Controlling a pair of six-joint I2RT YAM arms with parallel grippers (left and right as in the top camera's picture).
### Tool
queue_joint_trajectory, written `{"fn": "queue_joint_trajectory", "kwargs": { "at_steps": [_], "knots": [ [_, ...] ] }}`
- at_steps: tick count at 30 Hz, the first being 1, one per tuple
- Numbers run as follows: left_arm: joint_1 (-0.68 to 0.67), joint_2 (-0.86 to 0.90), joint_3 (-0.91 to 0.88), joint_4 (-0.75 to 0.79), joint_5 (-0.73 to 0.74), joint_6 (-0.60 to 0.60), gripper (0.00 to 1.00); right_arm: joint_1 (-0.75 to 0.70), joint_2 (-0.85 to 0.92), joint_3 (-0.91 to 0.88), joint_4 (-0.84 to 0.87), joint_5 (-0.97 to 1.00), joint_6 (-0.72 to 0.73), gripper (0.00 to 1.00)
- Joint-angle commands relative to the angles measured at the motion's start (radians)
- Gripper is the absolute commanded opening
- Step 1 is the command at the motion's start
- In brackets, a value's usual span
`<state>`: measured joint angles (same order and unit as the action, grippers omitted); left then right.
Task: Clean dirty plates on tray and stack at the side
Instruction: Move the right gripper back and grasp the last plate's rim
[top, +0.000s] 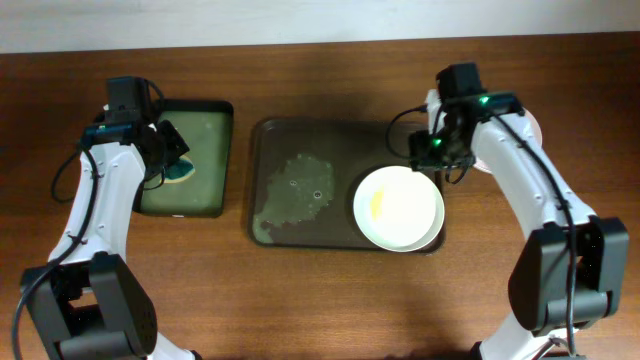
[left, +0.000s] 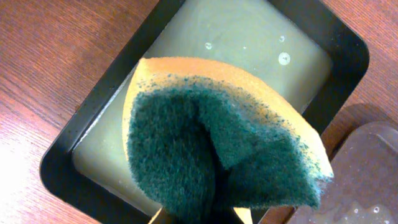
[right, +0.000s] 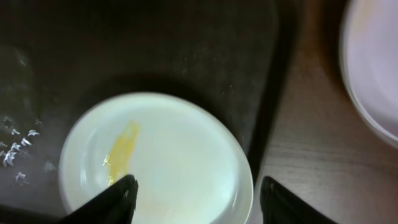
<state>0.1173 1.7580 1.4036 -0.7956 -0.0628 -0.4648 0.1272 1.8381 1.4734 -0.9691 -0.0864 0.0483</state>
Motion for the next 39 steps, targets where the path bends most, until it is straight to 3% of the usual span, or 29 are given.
{"fn": "queue_joint_trajectory", "kwargs": {
  "at_steps": [1,21,30,34,39],
  "knots": [
    [0.001,-0.002,-0.01,0.005,0.007,0.014,0.0,0.016,0.034,-0.095,0.097,0.043,-0.119,0.63],
    [0.001,-0.002,-0.01,0.006,0.008,0.014,0.0,0.008,0.164,-0.117,0.084,0.046,-0.123,0.58],
    [0.001,-0.002,-0.01,0.006,0.008,0.014,0.0,0.008,0.163,0.13,-0.074,0.043,-0.15,0.58],
    [0.001,-0.002,-0.01,0.006,0.008,0.014,0.0,0.008,0.178,0.124,-0.04,0.052,-0.228,0.61],
    [0.001,-0.002,-0.01,0.006,0.008,0.014,0.0,0.008,0.243,0.084,-0.011,0.065,-0.227,0.61]
  ]
}}
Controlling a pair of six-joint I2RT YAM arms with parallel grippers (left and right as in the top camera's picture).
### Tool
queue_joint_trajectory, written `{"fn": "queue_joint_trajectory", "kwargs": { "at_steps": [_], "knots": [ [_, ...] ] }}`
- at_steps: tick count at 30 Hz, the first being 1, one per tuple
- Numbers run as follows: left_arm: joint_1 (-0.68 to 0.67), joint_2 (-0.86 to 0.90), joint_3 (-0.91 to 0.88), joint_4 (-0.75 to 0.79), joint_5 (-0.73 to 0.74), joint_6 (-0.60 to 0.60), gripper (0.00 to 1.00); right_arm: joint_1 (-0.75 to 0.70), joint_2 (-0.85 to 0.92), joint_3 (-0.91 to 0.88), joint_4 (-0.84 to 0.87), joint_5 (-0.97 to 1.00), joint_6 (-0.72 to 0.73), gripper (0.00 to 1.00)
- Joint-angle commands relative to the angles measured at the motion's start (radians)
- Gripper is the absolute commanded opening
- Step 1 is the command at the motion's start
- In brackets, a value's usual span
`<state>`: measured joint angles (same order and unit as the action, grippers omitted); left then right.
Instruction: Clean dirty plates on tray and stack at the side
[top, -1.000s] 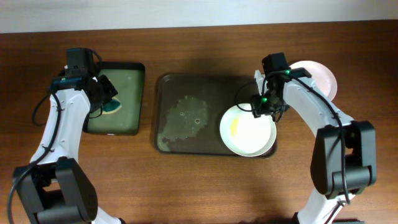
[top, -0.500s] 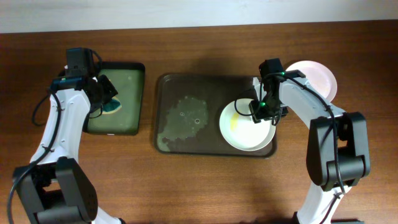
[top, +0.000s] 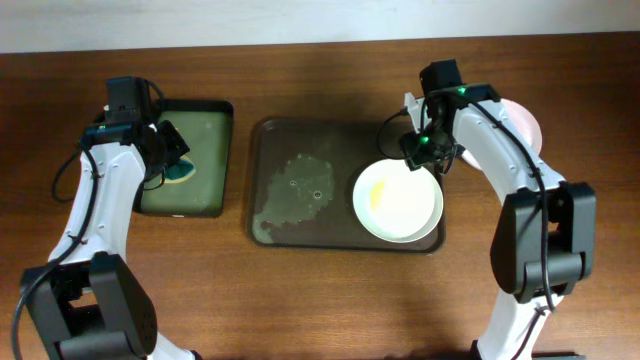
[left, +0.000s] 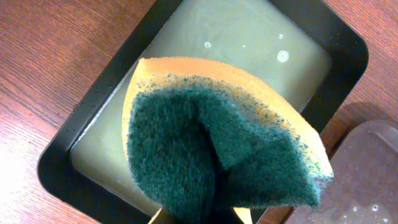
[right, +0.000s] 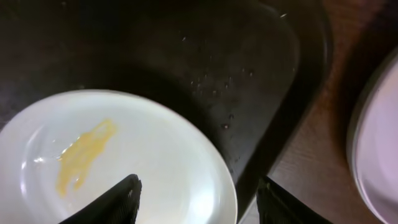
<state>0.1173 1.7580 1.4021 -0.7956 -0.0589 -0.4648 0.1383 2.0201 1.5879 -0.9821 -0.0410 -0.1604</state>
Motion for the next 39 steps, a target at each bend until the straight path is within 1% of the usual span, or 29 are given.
{"fn": "queue_joint_trajectory", "kwargs": {
  "at_steps": [1,5,10,11,12,14,18,22,25,30,36,37,39],
  "knots": [
    [0.001,-0.002,-0.008,0.006,0.004,0.014,0.0,-0.003,0.076,-0.032,-0.002,0.019,-0.019,0.6],
    [0.001,-0.002,-0.008,0.006,0.004,0.014,0.0,-0.003,0.122,-0.032,-0.02,0.034,-0.016,0.61],
    [0.001,-0.002,-0.008,0.006,0.004,0.014,0.0,-0.003,0.125,-0.032,-0.07,0.046,-0.016,0.6],
    [0.001,-0.002,-0.008,0.006,0.004,0.014,0.0,-0.003,0.125,-0.032,-0.085,0.046,-0.015,0.59],
    [0.001,-0.002,-0.008,0.006,0.004,0.014,0.0,-0.003,0.125,-0.032,-0.106,0.04,-0.007,0.55],
    [0.001,-0.002,-0.008,0.006,0.004,0.014,0.0,-0.003,0.125,-0.032,-0.166,0.018,0.026,0.52],
    [0.001,-0.002,-0.008,0.006,0.004,0.014,0.0,-0.003,0.125,-0.032,-0.271,-0.077,0.045,0.52],
    [0.001,-0.002,-0.008,0.006,0.019,0.014,0.0,-0.003,0.125,-0.032,-0.298,-0.138,0.047,0.53],
    [0.001,-0.002,-0.008,0.005,0.019,0.014,0.0,-0.003,0.125,-0.039,-0.293,-0.135,0.099,0.52],
    [0.001,-0.002,-0.008,0.005,0.019,0.014,0.0,-0.003,0.125,-0.08,-0.253,-0.132,0.17,0.47],
    [0.001,-0.002,-0.008,0.006,0.019,0.014,0.0,-0.003,0.125,-0.128,-0.205,-0.132,0.248,0.24],
    [0.001,-0.002,-0.008,0.006,0.019,0.014,0.0,-0.003,0.125,-0.128,-0.201,-0.132,0.25,0.21],
    [0.001,-0.002,-0.008,0.006,0.04,0.019,0.0,-0.003,0.125,-0.128,-0.189,-0.132,0.256,0.2]
  ]
}}
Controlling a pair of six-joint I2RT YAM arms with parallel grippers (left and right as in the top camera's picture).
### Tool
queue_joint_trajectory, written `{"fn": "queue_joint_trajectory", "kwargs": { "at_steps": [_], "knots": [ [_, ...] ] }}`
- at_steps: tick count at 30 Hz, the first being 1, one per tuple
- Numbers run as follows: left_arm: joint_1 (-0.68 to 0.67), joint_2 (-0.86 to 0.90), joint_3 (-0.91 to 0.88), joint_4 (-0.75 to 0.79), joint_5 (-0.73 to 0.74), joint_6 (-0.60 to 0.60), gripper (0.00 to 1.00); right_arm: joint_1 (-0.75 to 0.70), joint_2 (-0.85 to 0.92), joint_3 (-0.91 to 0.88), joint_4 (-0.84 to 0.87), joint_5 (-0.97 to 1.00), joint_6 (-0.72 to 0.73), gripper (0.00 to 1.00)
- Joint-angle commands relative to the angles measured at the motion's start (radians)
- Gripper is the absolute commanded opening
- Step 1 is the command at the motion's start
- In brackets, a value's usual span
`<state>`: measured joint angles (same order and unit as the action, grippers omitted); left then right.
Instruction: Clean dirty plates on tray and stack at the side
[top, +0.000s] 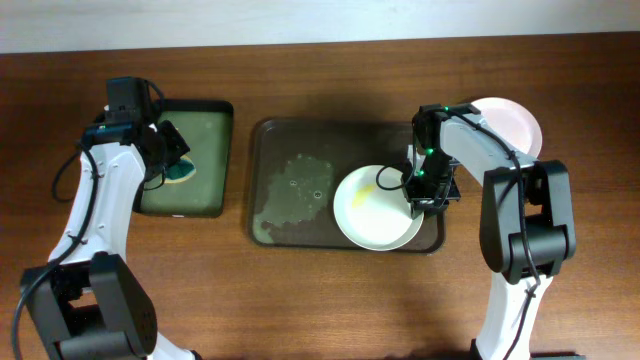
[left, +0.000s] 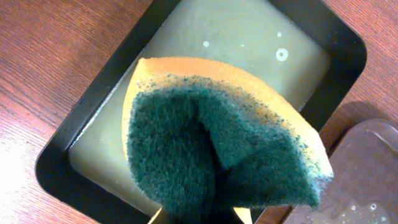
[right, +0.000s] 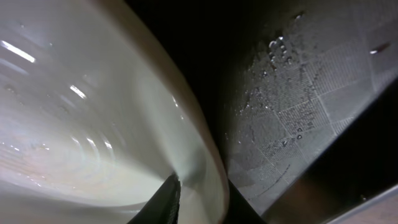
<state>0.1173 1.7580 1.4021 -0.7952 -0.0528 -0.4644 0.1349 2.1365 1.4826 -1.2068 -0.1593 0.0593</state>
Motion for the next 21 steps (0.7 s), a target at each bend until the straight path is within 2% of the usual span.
{"fn": "queue_joint_trajectory", "kwargs": {
  "at_steps": [1,4,6,12,17,21],
  "knots": [
    [0.001,-0.002,-0.008,0.009,0.071,0.042,0.0,0.001,0.009,-0.023,0.047,-0.019,0.036,0.18],
    [-0.002,-0.002,-0.008,0.036,0.208,0.124,0.0,0.003,0.009,-0.023,0.087,-0.022,0.035,0.04],
    [-0.017,-0.002,-0.008,0.05,0.257,0.153,0.0,0.003,0.009,-0.023,0.122,-0.034,0.035,0.04],
    [-0.114,-0.002,-0.008,0.05,0.27,0.204,0.0,0.004,0.009,-0.023,0.27,-0.118,0.033,0.04],
    [-0.23,-0.002,-0.008,0.05,0.271,0.205,0.0,0.023,0.009,-0.023,0.394,-0.158,-0.122,0.04],
    [-0.302,0.0,-0.008,0.052,0.27,0.205,0.0,0.034,0.009,-0.023,0.448,-0.151,-0.14,0.04]
  ]
}}
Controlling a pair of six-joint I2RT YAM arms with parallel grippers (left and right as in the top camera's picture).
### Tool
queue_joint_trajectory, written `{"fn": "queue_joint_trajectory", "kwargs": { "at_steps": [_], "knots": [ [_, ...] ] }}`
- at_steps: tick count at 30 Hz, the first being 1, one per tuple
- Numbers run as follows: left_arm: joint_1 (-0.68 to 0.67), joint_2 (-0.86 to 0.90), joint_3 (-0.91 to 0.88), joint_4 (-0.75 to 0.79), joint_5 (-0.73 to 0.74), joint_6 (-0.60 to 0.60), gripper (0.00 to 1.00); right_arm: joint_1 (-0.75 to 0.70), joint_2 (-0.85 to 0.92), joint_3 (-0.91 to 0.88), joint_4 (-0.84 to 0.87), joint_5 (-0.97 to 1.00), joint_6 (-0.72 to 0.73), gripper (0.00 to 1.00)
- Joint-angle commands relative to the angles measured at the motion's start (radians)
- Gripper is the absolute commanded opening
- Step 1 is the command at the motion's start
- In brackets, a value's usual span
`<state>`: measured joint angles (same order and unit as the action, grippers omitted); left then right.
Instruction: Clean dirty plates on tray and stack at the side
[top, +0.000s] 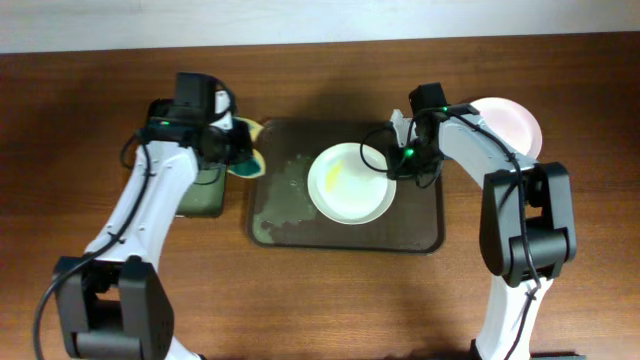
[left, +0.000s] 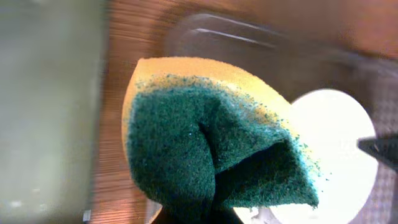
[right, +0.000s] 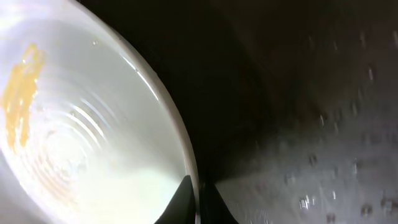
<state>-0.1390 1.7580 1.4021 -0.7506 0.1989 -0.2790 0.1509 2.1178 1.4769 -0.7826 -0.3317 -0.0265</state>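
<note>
A white plate (top: 350, 185) with a yellow smear (right: 22, 87) is over the middle of the dark tray (top: 290, 215). My right gripper (top: 402, 160) is shut on the plate's right rim; in the right wrist view its fingertips (right: 198, 193) pinch that rim (right: 180, 137). My left gripper (top: 238, 155) is shut on a folded yellow and green sponge (left: 211, 137) above the tray's left edge. The plate (left: 339, 143) shows just beyond the sponge in the left wrist view.
A black basin of cloudy water (top: 200, 190) sits left of the tray, mostly under my left arm. A pale pink plate (top: 512, 120) lies on the table at the far right. The tray floor (right: 311, 137) is wet, with a foamy patch (top: 290, 190).
My left gripper has gone from over the basin to the tray's left edge, sponge still in it. The right gripper has carried the plate from the tray's right front toward its middle.
The plate lay at the tray's right end with my right gripper open over its far rim, while the left held the sponge above the basin. The right gripper then shut on the rim and the plate shifted left. Now plate and sponge are near each other.
</note>
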Motion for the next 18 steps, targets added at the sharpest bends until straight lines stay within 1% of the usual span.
{"fn": "queue_joint_trajectory", "kwargs": {
  "at_steps": [1,2,3,4,5,7,8,9,10,11,14,16,18],
  "knots": [
    [-0.063,0.0,-0.008,0.01,0.019,0.02,0.0,0.023,0.027,-0.017,0.033,0.015,-0.076,0.04],
    [-0.079,0.002,-0.008,0.013,0.019,0.02,0.0,0.028,0.027,-0.017,0.039,0.013,-0.092,0.04],
    [-0.092,0.003,-0.008,0.015,0.019,0.02,0.0,0.033,0.027,-0.016,0.039,0.02,-0.093,0.14],
    [-0.106,0.006,-0.008,0.017,0.018,0.02,0.0,0.038,0.027,-0.016,0.036,0.029,-0.087,0.33],
    [-0.114,0.009,-0.008,0.018,0.018,0.02,0.0,0.038,0.026,-0.011,0.018,0.029,-0.064,0.34],
    [-0.127,0.014,-0.008,0.017,0.018,0.02,0.0,0.035,0.026,0.007,-0.024,0.029,0.01,0.32],
    [-0.132,0.017,-0.008,0.017,0.018,0.02,0.0,0.026,0.026,0.031,-0.071,0.028,0.091,0.18],
    [-0.134,0.021,-0.008,0.018,0.018,0.02,0.0,0.021,0.026,0.045,-0.095,0.028,0.133,0.16],
    [-0.135,0.025,-0.008,0.017,0.018,0.019,0.0,0.012,0.026,0.063,-0.124,0.028,0.177,0.22],
    [-0.135,0.03,-0.008,0.017,0.018,0.019,0.0,0.006,0.026,0.076,-0.155,0.028,0.203,0.25],
    [-0.134,0.048,-0.008,0.017,0.019,0.019,0.0,0.005,0.026,0.079,-0.211,0.028,0.232,0.28],
    [-0.134,0.064,-0.008,0.018,0.019,0.019,0.0,0.013,0.026,0.075,-0.225,0.029,0.237,0.4],
    [-0.135,0.073,-0.008,0.023,0.019,0.019,0.0,0.023,0.027,0.075,-0.233,0.028,0.272,0.41]
  ]
}}
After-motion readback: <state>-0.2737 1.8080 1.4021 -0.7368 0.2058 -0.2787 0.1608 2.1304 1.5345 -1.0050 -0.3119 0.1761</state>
